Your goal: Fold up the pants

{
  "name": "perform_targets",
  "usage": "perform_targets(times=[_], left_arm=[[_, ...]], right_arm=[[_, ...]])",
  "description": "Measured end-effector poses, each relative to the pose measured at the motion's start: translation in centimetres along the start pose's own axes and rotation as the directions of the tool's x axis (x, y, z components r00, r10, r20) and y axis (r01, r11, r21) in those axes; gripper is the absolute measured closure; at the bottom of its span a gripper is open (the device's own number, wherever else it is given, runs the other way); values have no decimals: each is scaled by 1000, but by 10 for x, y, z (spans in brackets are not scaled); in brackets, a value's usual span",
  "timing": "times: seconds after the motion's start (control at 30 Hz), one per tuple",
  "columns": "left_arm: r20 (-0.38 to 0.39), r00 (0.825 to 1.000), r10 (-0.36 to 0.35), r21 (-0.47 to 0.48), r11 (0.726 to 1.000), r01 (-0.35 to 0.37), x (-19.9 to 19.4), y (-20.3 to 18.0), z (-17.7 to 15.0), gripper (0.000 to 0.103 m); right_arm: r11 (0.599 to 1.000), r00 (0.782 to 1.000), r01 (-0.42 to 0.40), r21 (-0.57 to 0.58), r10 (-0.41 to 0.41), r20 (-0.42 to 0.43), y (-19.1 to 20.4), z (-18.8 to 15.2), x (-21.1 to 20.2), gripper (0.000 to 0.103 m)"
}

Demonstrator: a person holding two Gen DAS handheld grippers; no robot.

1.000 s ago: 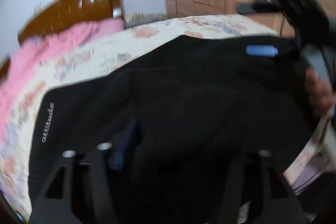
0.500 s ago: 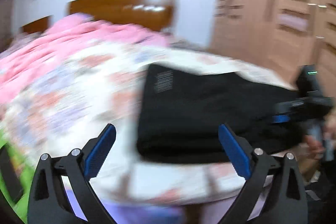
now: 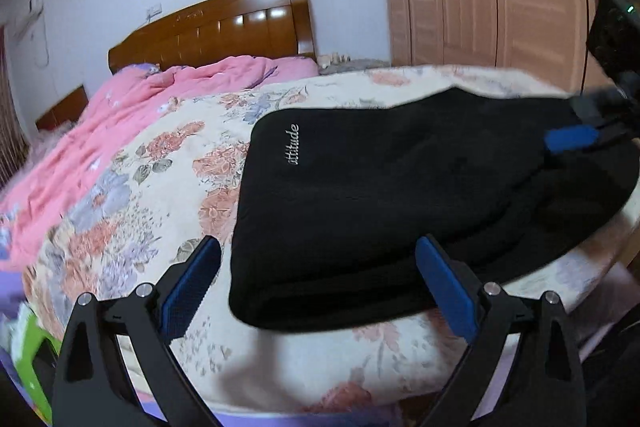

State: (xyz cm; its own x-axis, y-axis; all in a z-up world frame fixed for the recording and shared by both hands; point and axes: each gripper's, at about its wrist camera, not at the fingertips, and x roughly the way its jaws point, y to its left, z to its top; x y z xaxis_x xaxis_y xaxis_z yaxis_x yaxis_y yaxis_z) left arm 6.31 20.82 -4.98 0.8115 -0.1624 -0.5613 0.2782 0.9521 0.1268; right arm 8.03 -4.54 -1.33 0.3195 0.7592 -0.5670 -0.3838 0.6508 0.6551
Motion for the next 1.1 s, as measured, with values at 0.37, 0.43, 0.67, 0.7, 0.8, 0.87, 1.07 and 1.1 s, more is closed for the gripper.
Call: perform_targets(times=[0.37,0.43,0.67,0.7,0.8,0.87,1.07,1.1], left_arm=[[-24,1000,-10,11,1000,10,12,4,-6,5],[-31,1000,3,37,999,-2,16,1,-5,5],[13,1000,4,3,1000,-4,1,22,0,63],[21,1000,-5,-3,1000,5,-2,25,0,67],[41,999,3,25,1000,-4,-12,24,-1,74],[43,999,19,54,998,-21,-14,18,-1,76],[0,999,55,117,992,-54,-2,8,-10,64],[-8,999,52,121,991,-50,-1,9,-11,59]], right_arm=[[989,999,14,146,-20,41,-32,-4,2,55],[985,999,-1,173,-7,46,-38,-2,8,63],[996,990,68,-59,-60,129,20,2,-1,94],[993,988,75,-87,-62,143,29,2,-5,94],[991,985,86,-105,-68,157,37,-1,-14,94],[993,987,90,-80,-78,143,28,-7,-16,94],[992,998,60,110,-62,13,-32,-37,12,94],[992,999,47,121,-50,18,-33,-36,12,93]])
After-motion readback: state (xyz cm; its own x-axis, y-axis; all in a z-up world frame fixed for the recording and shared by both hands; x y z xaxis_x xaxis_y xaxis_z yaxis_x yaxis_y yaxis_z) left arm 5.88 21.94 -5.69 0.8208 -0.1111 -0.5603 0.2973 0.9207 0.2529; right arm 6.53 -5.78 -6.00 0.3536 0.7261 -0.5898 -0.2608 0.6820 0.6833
